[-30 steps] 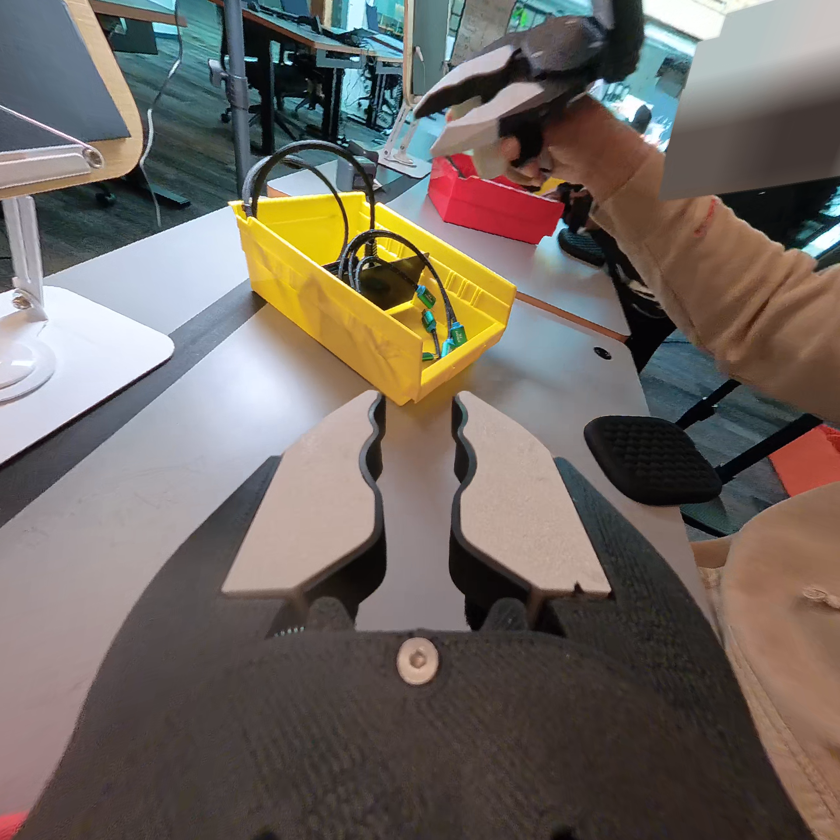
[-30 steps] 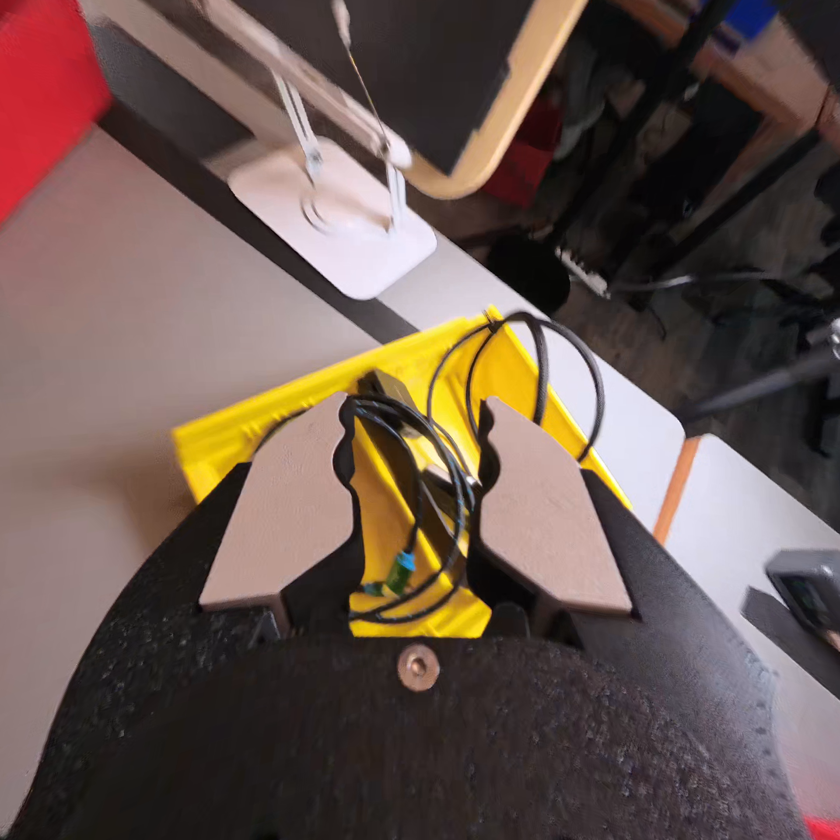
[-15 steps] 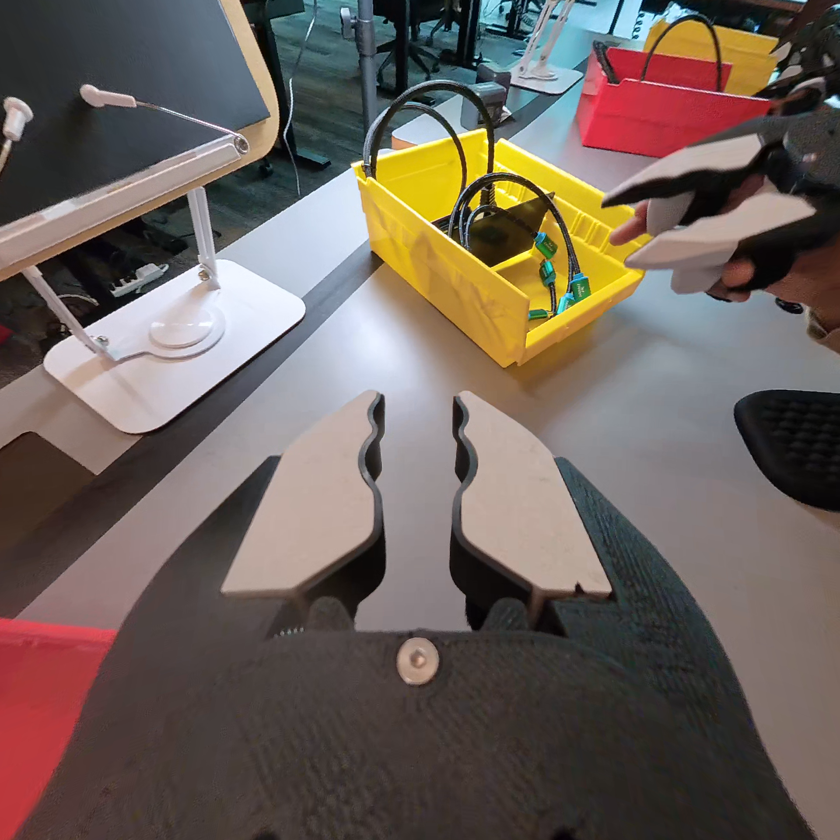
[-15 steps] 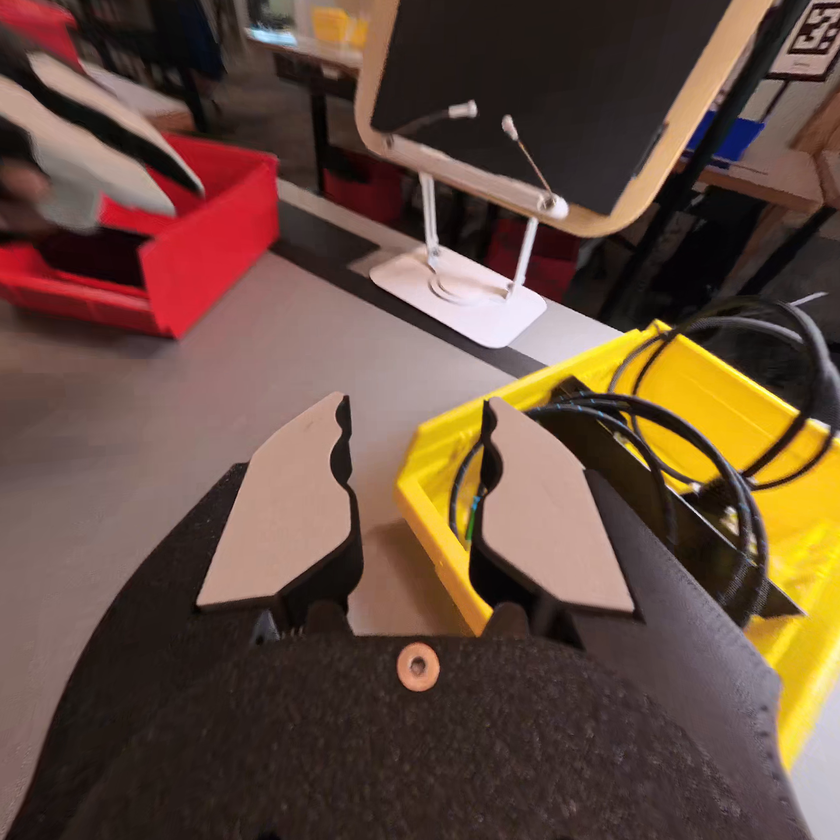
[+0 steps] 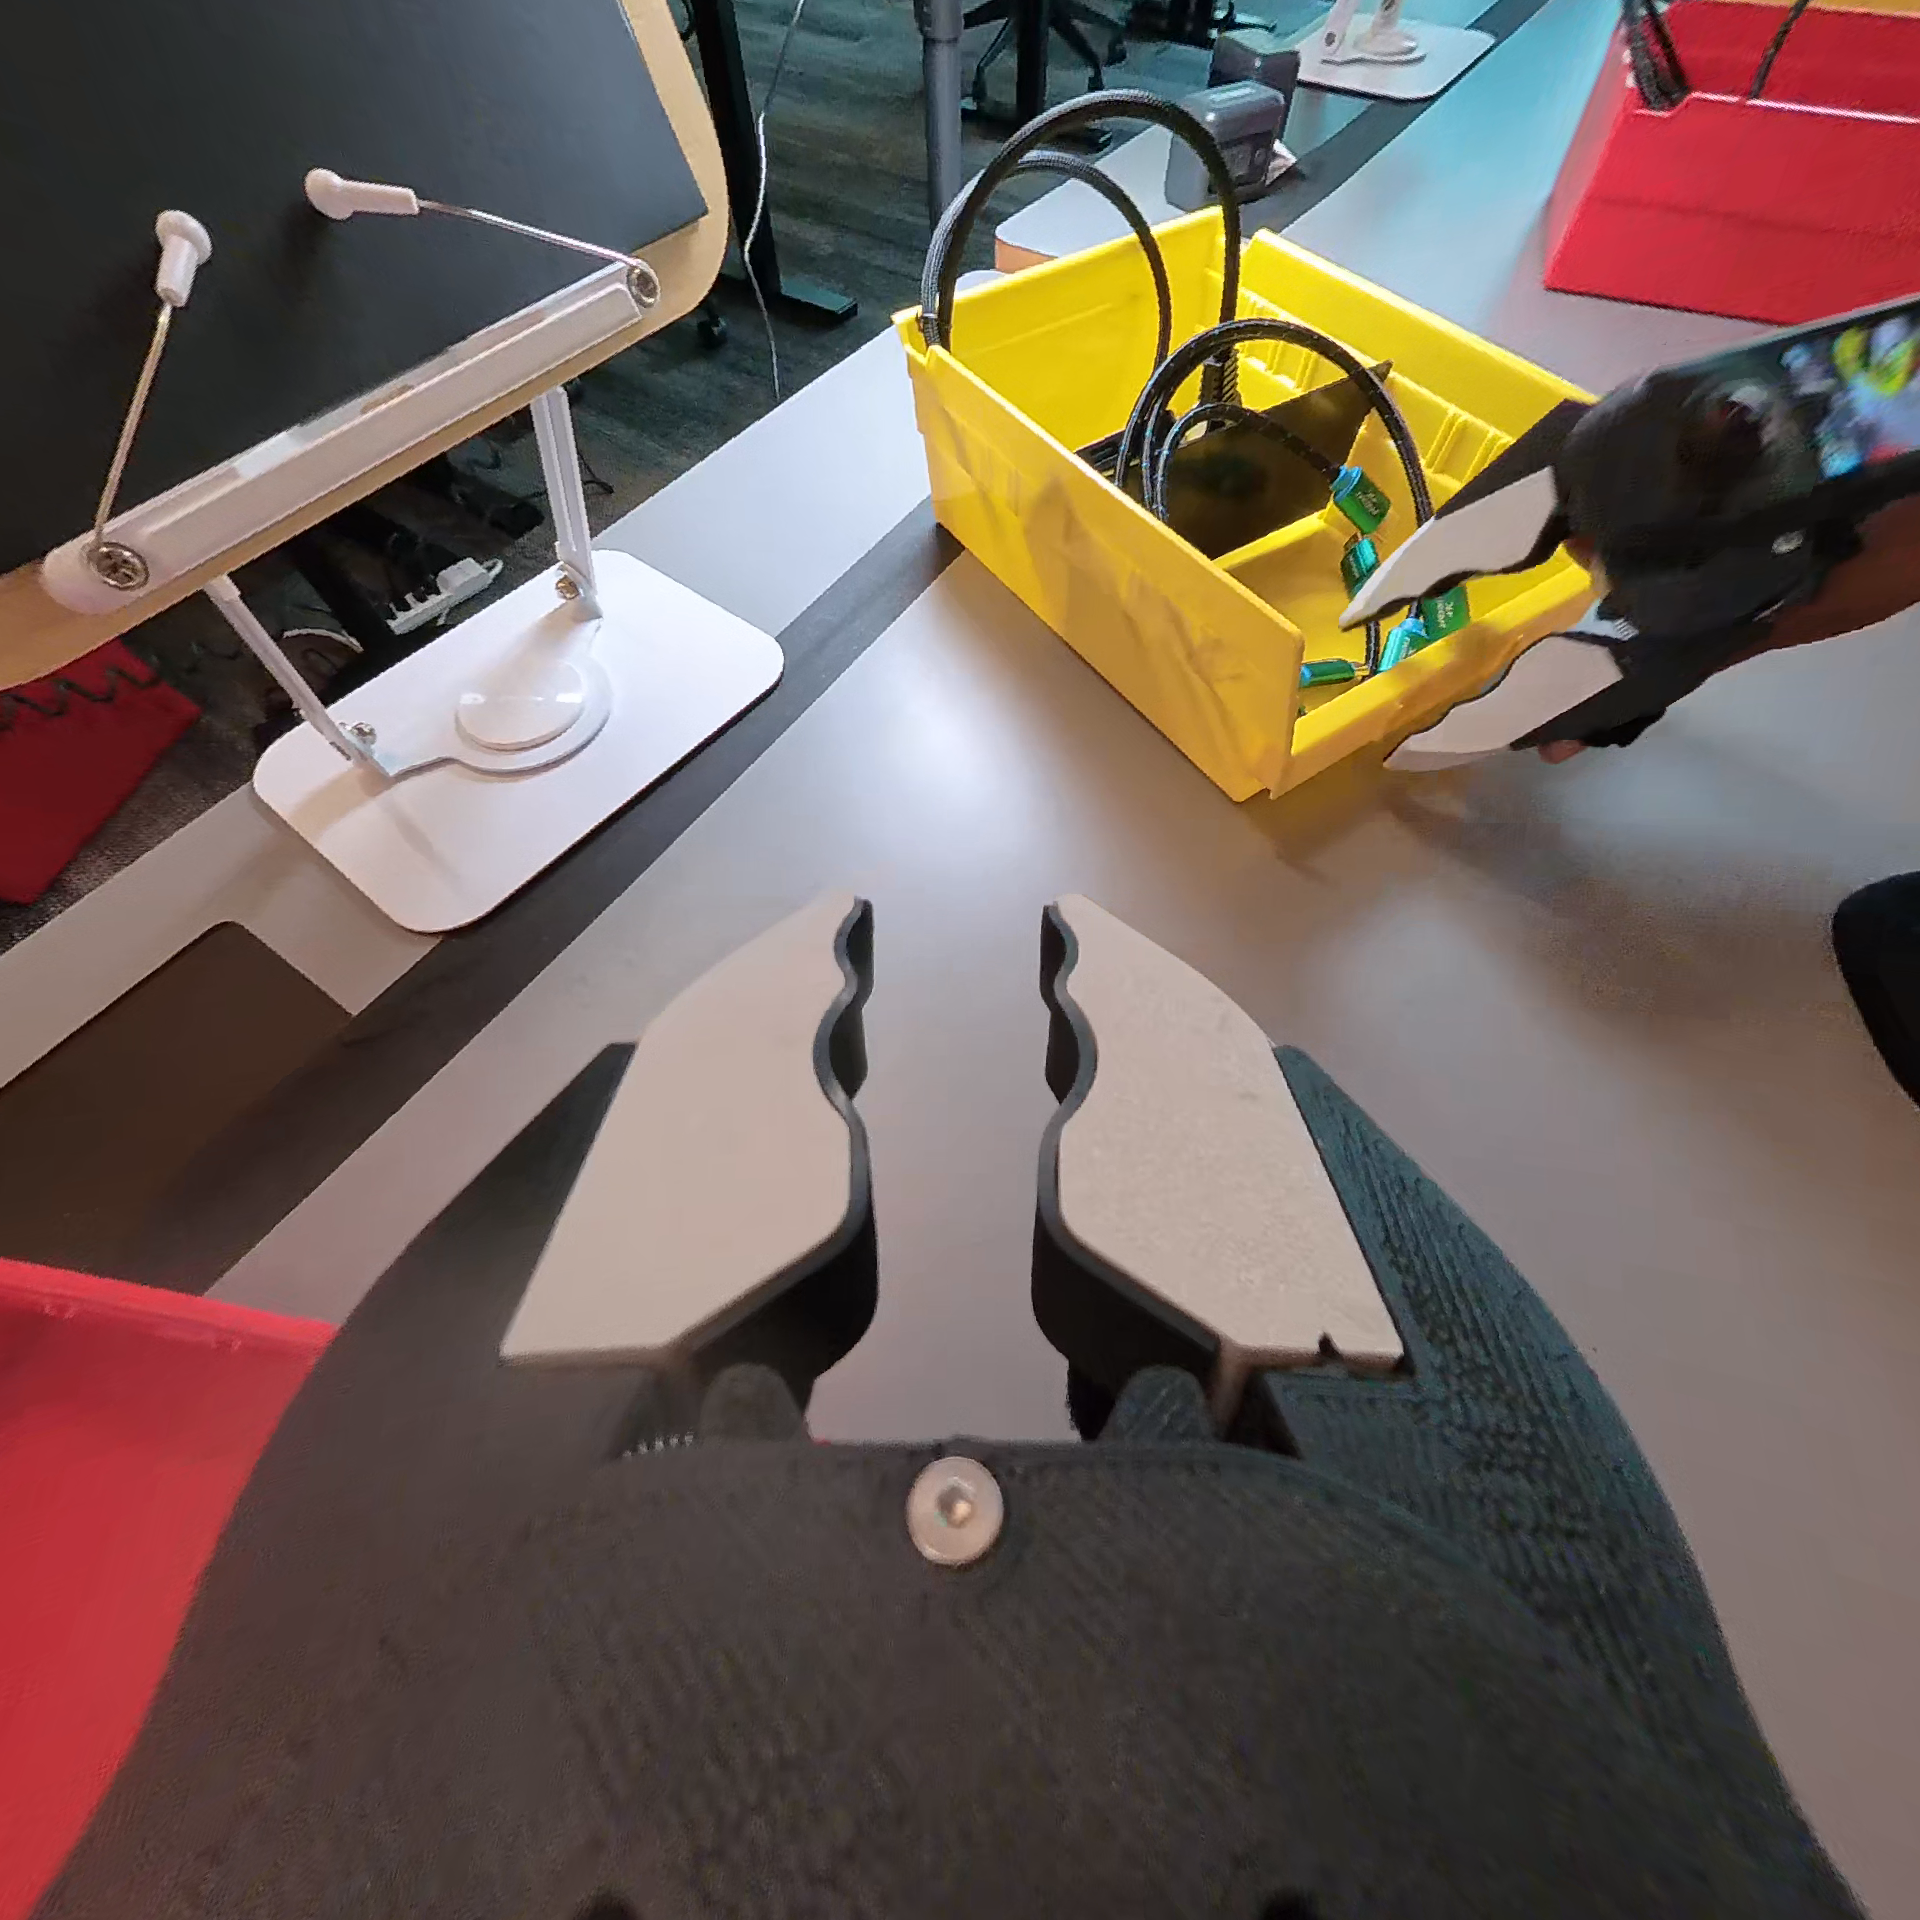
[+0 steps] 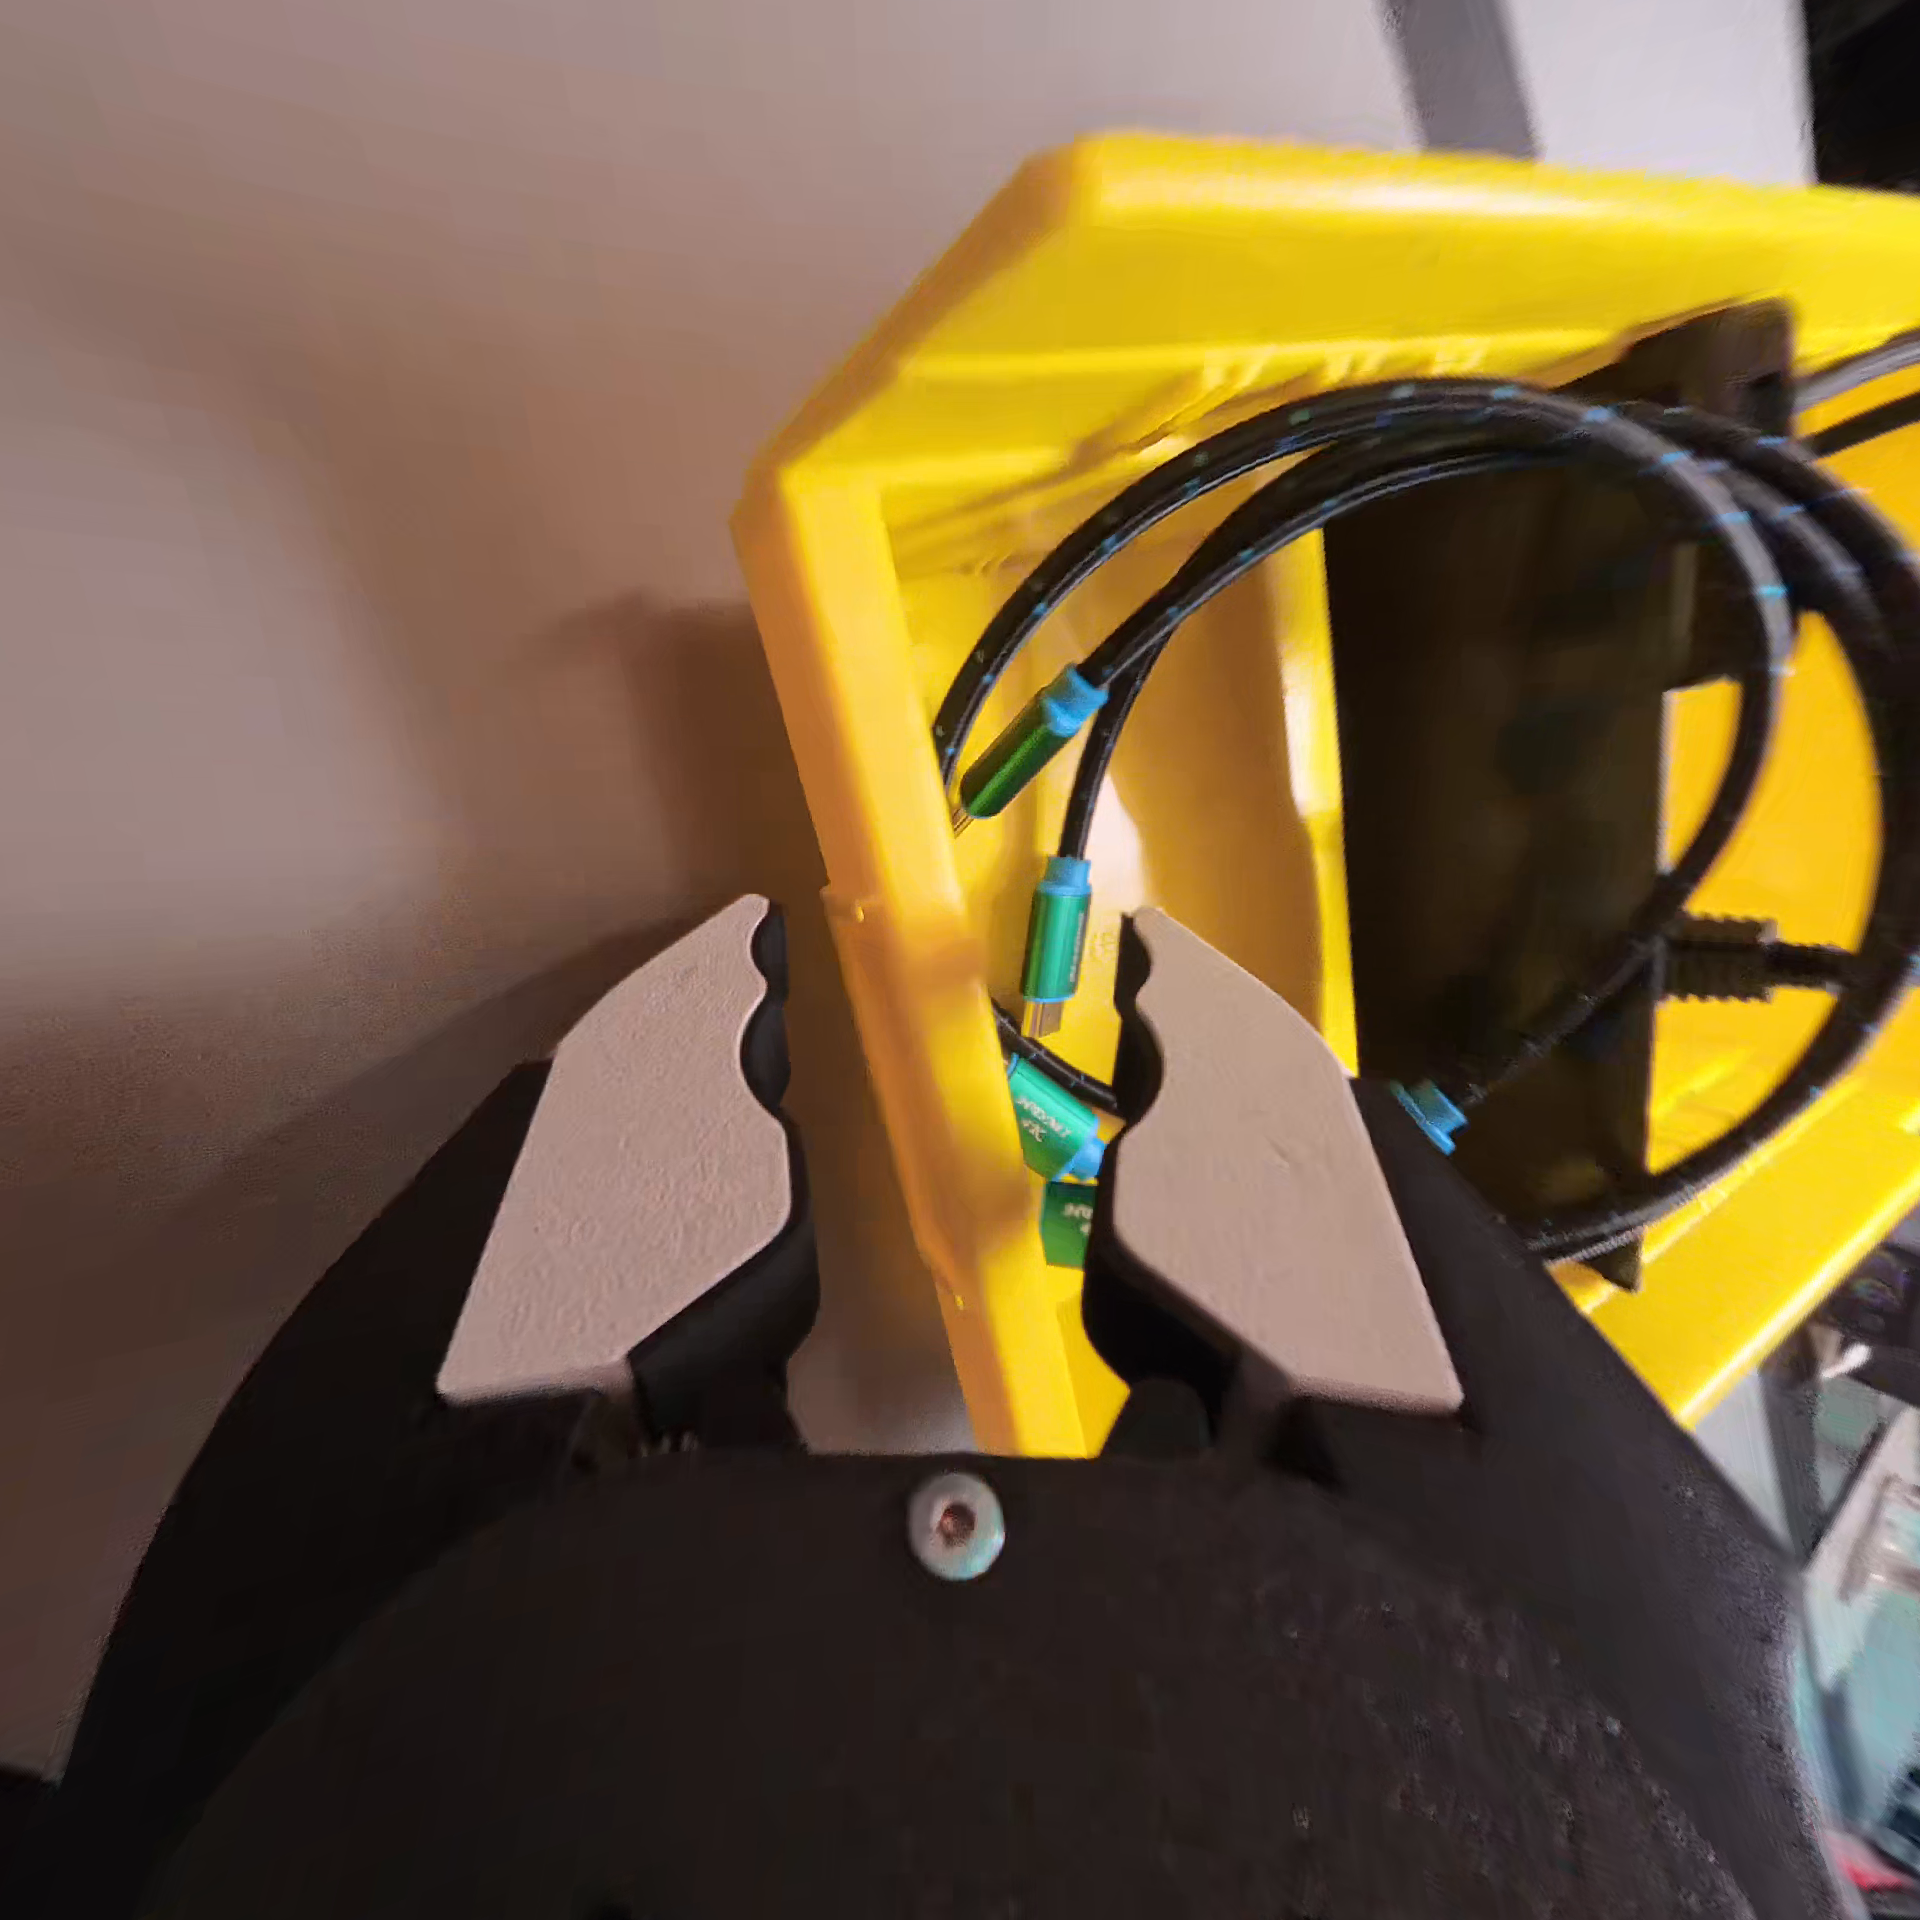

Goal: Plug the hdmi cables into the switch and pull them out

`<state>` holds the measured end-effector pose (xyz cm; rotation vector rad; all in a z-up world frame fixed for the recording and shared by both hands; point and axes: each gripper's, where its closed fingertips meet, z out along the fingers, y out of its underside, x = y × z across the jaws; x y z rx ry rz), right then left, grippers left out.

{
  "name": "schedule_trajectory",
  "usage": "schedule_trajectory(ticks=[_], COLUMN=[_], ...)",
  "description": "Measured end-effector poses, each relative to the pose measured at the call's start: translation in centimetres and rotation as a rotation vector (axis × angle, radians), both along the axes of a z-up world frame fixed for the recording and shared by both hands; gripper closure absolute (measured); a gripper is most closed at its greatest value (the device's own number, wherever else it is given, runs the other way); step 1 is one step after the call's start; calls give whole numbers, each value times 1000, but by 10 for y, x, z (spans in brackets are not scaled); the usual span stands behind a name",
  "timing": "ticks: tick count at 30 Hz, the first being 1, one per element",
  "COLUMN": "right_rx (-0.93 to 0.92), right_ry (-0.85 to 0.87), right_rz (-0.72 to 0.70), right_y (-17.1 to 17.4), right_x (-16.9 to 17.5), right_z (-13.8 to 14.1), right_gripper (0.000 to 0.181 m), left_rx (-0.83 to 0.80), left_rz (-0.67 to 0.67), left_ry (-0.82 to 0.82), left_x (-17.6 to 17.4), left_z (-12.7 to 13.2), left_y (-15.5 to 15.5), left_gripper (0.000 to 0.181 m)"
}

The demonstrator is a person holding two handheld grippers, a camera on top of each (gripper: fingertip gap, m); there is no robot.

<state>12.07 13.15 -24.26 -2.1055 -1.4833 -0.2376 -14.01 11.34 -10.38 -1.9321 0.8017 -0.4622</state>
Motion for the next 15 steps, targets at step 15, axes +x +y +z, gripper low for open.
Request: schedule_trajectory(ticks=[15], right_rx=[108], right_ry=[-96], right_rz=[284], right_y=[-46], right_x=[-46], right_z=[-23], right_gripper=[152], left_rx=[-115], left_rz=[91], left_ry=[223], left_x=[-55], left_z=[-17], left_y=[-20], left_gripper=[142])
